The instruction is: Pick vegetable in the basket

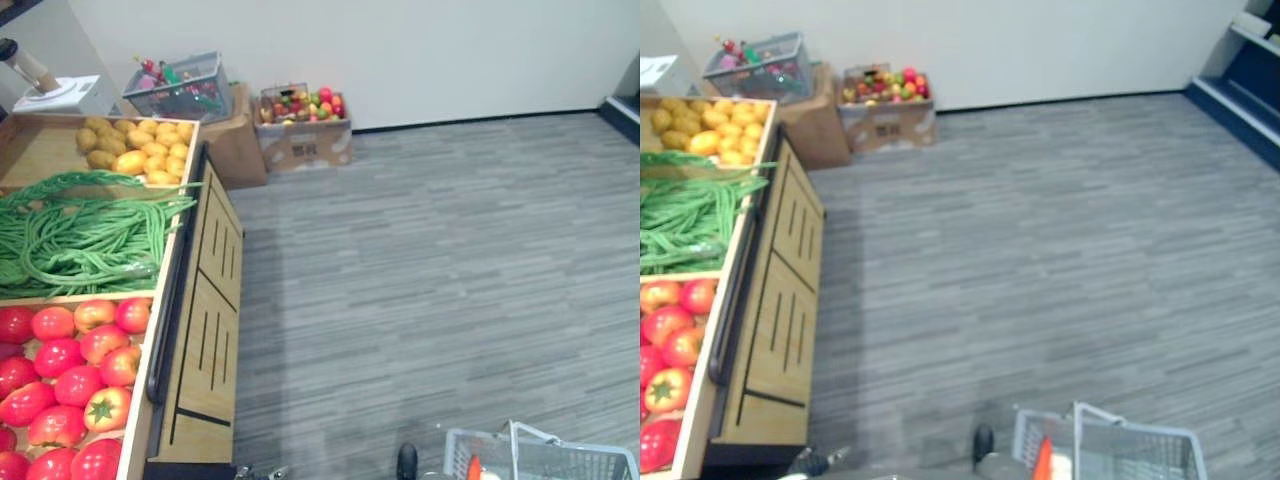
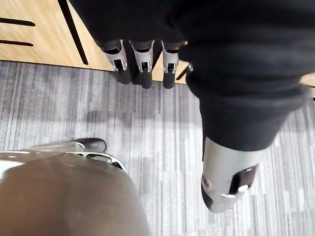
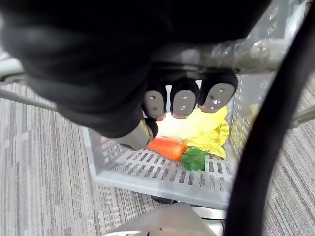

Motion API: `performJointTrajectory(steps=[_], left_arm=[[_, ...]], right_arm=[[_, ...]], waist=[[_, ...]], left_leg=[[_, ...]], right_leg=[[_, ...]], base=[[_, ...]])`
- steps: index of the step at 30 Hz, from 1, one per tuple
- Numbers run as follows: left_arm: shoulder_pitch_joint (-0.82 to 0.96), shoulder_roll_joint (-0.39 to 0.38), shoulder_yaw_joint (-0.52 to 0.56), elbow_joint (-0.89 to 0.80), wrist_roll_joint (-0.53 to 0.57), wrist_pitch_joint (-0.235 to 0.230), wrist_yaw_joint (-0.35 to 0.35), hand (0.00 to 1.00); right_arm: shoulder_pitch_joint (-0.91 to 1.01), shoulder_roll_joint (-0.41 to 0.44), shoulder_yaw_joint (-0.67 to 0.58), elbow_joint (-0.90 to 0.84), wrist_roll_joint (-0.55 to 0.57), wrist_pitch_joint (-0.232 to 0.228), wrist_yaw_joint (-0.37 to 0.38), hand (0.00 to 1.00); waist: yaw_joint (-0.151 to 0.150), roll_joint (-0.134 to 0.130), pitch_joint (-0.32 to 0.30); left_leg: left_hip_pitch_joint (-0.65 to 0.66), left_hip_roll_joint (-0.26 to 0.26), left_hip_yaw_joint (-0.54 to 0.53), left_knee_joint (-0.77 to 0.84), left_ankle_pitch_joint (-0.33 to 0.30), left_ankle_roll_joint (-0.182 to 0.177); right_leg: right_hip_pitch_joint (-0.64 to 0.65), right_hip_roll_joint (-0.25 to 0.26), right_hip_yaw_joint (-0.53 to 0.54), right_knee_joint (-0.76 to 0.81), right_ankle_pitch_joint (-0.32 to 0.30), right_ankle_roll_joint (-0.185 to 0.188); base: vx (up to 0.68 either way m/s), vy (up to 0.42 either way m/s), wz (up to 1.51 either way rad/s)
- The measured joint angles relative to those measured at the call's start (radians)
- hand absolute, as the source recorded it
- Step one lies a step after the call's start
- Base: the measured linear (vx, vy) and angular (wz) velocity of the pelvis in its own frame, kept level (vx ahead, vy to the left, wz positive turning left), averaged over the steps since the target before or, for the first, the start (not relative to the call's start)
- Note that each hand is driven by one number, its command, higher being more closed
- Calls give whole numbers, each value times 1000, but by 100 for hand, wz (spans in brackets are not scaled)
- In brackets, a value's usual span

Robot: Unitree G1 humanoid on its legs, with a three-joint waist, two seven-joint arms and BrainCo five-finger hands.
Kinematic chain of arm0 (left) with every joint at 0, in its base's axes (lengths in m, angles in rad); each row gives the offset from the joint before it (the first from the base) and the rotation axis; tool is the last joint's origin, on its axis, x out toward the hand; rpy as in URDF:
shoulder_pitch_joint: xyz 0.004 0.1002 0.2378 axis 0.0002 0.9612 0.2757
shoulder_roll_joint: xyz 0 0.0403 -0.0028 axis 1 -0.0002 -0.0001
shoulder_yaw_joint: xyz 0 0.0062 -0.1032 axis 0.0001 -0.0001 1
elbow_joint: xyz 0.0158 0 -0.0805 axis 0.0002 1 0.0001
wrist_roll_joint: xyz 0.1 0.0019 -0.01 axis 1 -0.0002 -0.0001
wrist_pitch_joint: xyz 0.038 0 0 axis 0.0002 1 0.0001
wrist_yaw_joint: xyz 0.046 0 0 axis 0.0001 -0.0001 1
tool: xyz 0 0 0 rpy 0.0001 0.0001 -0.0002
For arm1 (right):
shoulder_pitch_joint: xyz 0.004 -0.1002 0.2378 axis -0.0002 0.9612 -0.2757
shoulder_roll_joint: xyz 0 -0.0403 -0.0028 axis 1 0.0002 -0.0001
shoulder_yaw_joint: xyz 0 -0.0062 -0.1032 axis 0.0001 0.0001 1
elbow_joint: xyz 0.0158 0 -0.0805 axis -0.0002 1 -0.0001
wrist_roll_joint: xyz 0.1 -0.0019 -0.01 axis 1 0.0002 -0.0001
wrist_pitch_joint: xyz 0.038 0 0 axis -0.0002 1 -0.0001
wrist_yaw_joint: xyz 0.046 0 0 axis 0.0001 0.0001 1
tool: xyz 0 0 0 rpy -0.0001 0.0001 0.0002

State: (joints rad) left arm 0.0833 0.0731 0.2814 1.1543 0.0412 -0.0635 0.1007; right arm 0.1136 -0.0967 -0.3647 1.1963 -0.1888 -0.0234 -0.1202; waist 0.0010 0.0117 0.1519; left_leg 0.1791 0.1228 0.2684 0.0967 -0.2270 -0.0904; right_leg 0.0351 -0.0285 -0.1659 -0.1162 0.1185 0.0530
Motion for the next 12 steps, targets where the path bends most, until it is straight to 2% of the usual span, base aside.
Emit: performJointTrajectory(steps=[6,12], left_arm=[[0,4,-11,7,0,0,-9,0],[-1,9,-68,30,0,-1,-10,0]], right_arm=[[8,8,-7,1,14,0,0,100],[20,-1,-18,1,14,0,0,100]], waist=[[0,-3,-2],[-9,18,-14]], left_leg=[[5,-7,4,-7,-3,2],[16,-1,9,-8,-4,1]], right_leg=[[2,-5,5,0,2,4],[2,3,12,0,2,4]], base=[[-42,18,-3],[1,-6,-4]])
